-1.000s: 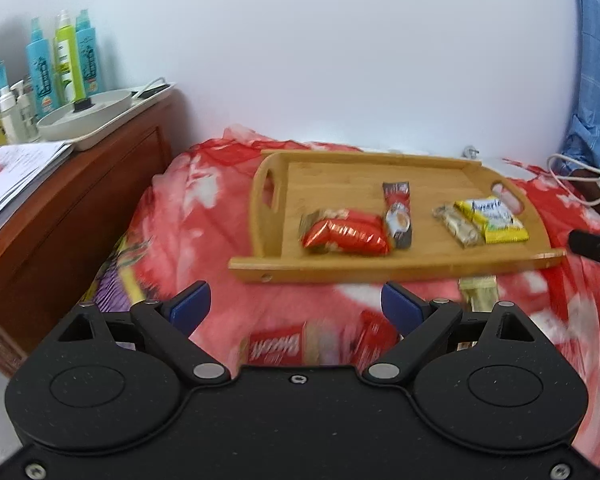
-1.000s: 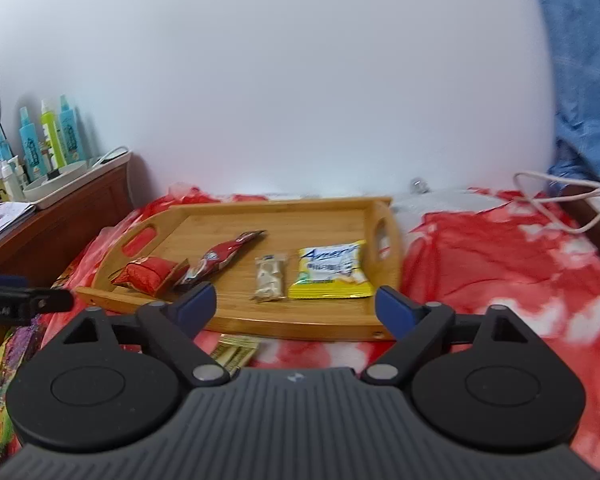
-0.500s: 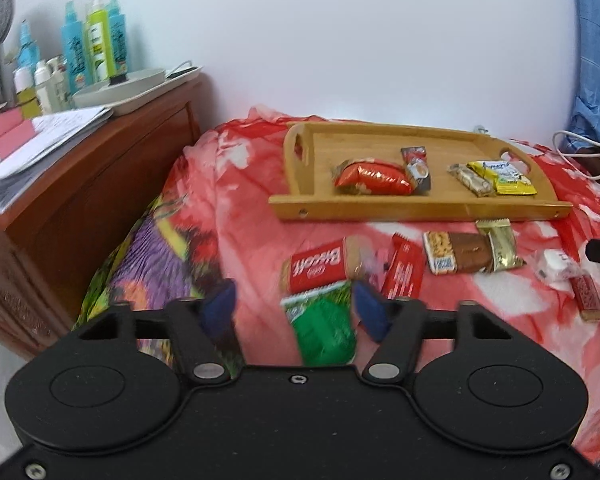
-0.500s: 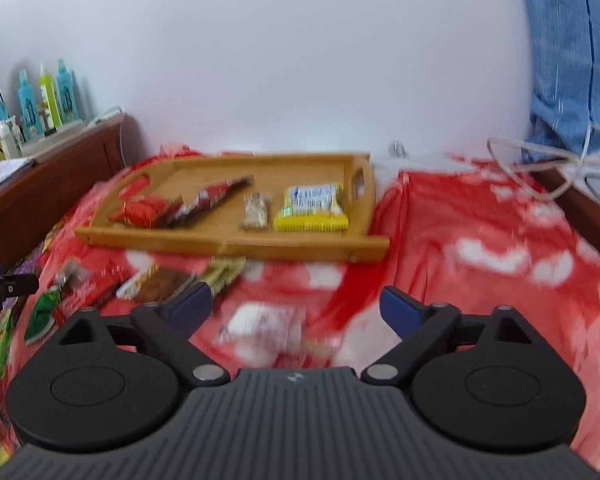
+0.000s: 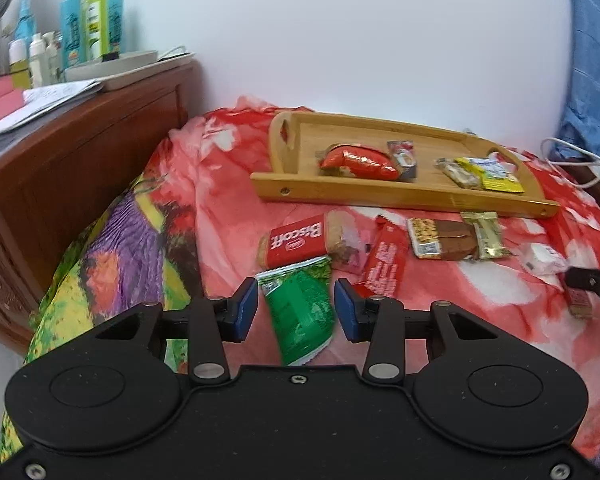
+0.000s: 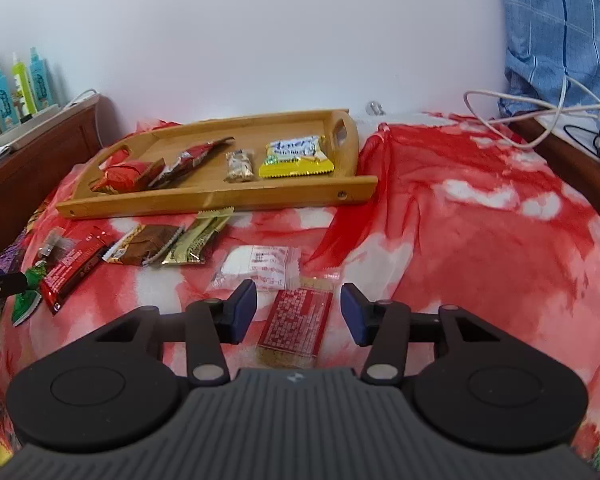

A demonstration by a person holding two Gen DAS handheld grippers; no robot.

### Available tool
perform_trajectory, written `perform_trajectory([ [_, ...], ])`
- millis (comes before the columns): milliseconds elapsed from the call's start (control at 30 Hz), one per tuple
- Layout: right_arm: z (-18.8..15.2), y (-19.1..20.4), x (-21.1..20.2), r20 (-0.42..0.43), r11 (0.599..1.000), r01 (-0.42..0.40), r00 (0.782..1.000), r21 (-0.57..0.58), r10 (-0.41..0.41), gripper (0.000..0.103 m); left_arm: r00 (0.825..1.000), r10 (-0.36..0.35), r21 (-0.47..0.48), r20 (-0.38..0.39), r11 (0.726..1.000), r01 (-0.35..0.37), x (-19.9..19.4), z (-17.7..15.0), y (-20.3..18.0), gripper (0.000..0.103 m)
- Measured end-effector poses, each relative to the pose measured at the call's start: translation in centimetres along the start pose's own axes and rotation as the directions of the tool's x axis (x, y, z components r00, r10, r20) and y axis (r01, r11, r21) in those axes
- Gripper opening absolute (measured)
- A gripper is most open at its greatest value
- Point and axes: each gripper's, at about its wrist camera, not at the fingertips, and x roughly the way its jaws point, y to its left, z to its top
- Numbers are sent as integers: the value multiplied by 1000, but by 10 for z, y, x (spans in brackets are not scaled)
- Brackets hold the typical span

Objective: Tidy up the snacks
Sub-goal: 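Move both tools back toward the Biscoff and green packs on the bed, then grasp the green pack with the left gripper while the right gripper grasps the red printed pack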

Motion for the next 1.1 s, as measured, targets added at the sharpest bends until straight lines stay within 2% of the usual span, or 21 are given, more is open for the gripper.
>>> perform_trajectory([
  [133,-4,3,7,-28,1000,7,1000,-7,-7,52,1000,9,-37,-1,999,-9,5,-5,3,41],
  [367,-8,12,9,-16,999,19,1000,-41,-19,52,1000,-3,-108,-7,994,3,14,-14,7,42],
  [467,-8,13,10,-8,999,27,1000,-45,-27,52,1000,-3,-103,0,995,3,14,-13,7,42],
  [633,-8,11,9,5,998,55,998,-37,-55,46,1000,-2,-156,22,988,5,8,-14,13,41],
  [800,-9,12,10,8,997,62,998,-42,-61,46,1000,6,-131,26,991,-2,8,-14,12,42],
  [967,-10,13,10,20,997,67,998,-36,-67,54,1000,4,-147,13,989,-2,13,-15,12,43],
  [1033,-9,9,9,35,998,67,997,-6,-67,58,1000,-5,-169,24,985,9,12,-15,14,46],
  [1100,-9,6,8,39,997,70,997,22,-71,59,999,-24,-198,27,980,29,13,-14,17,51],
])
